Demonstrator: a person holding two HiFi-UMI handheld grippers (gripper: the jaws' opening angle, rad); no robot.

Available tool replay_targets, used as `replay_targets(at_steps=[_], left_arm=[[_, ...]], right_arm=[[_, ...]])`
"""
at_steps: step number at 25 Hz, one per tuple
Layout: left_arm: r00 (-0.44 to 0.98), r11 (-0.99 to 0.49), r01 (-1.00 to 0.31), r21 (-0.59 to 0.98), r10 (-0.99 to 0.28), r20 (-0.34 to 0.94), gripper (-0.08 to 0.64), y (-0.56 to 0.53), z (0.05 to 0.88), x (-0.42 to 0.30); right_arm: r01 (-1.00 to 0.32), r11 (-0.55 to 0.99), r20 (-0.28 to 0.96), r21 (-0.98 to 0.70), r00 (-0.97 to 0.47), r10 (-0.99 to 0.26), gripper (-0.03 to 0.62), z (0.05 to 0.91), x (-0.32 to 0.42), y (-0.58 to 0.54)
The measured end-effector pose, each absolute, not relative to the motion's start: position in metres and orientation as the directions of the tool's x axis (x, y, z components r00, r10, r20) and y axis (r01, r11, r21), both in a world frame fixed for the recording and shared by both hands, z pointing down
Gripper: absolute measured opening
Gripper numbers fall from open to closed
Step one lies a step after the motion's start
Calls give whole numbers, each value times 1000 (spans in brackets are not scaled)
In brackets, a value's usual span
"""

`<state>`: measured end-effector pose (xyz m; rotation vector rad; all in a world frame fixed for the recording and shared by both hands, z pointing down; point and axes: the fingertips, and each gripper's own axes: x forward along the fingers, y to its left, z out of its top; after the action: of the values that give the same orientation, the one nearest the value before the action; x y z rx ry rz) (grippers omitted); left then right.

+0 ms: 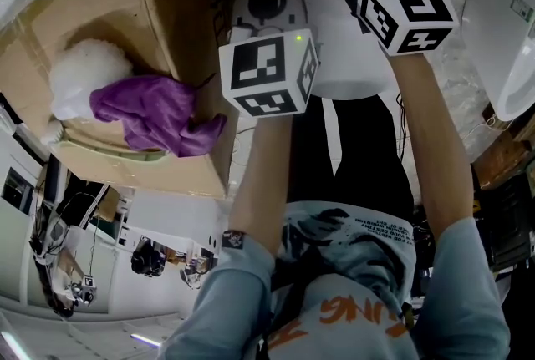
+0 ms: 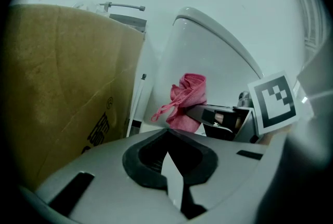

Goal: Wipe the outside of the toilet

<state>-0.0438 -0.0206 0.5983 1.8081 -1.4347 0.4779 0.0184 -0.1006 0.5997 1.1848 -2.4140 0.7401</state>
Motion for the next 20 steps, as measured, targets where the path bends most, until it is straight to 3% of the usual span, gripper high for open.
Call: replay_targets(at_steps=[20], left_arm=[[358, -193, -932, 306, -612, 705, 20, -23, 601, 44]], right_arm=[[-854, 420, 527, -307, -521, -672, 68, 609, 119, -91]])
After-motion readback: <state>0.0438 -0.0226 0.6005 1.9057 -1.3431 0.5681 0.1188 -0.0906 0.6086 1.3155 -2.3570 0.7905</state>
